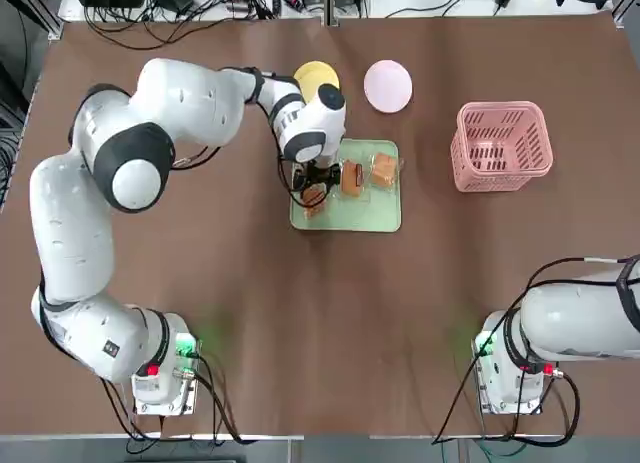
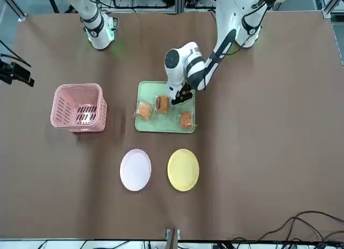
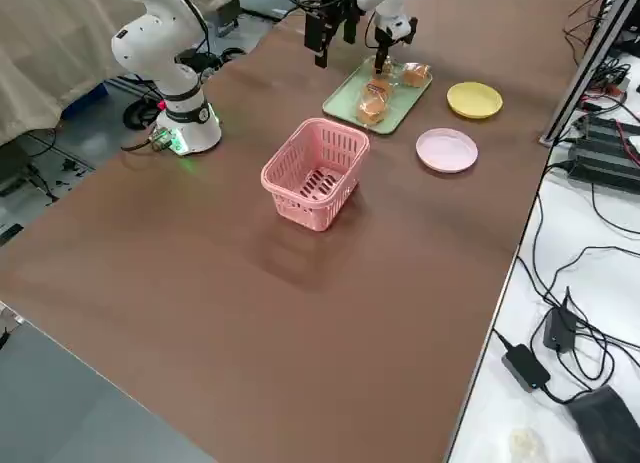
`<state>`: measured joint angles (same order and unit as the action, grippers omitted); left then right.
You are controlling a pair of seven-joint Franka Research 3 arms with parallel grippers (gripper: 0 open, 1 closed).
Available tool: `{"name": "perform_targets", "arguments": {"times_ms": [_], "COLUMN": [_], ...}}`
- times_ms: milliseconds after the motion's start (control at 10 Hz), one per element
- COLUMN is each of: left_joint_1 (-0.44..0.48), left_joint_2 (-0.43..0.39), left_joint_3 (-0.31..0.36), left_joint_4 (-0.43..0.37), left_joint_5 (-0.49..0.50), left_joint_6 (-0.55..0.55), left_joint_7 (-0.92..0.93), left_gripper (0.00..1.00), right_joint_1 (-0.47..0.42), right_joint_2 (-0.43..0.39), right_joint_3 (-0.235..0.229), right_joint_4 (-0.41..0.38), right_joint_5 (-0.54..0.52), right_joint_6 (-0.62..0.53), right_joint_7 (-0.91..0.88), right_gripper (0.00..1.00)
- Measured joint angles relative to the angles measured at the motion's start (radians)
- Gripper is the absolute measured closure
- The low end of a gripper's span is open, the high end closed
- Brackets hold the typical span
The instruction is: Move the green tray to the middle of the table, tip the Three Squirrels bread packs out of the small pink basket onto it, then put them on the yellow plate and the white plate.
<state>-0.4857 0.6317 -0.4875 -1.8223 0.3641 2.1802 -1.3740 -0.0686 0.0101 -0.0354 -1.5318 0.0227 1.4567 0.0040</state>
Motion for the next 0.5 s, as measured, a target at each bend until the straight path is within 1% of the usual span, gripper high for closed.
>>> {"name": "perform_targets", "arguments": {"times_ms": [100, 300, 400, 500], "left_joint_1": [0.005, 0.012, 0.009, 0.008], "left_joint_2": [-0.008, -0.063, -0.087, -0.092], "left_joint_3": [0.000, -0.004, -0.005, -0.004], "left_joint_4": [0.011, 0.037, 0.055, 0.088], "left_joint_5": [0.000, 0.000, 0.000, 0.000], "left_joint_6": [0.002, 0.002, 0.002, 0.002], "left_joint_7": [-0.001, -0.004, -0.009, -0.013], "left_gripper": [0.00, 0.00, 0.00, 0.00], "right_joint_1": [0.000, 0.000, -0.001, -0.001], "right_joint_2": [0.000, 0.000, 0.000, 0.000], "right_joint_3": [0.000, 0.000, 0.000, 0.000], "right_joint_4": [0.000, 0.000, 0.000, 0.000], "right_joint_5": [0.000, 0.000, 0.000, 0.000], "right_joint_6": [0.000, 0.000, 0.000, 0.000], "right_joint_7": [0.000, 0.000, 0.000, 0.000], "right_gripper": [0.03, 0.03, 0.03, 0.03]}}
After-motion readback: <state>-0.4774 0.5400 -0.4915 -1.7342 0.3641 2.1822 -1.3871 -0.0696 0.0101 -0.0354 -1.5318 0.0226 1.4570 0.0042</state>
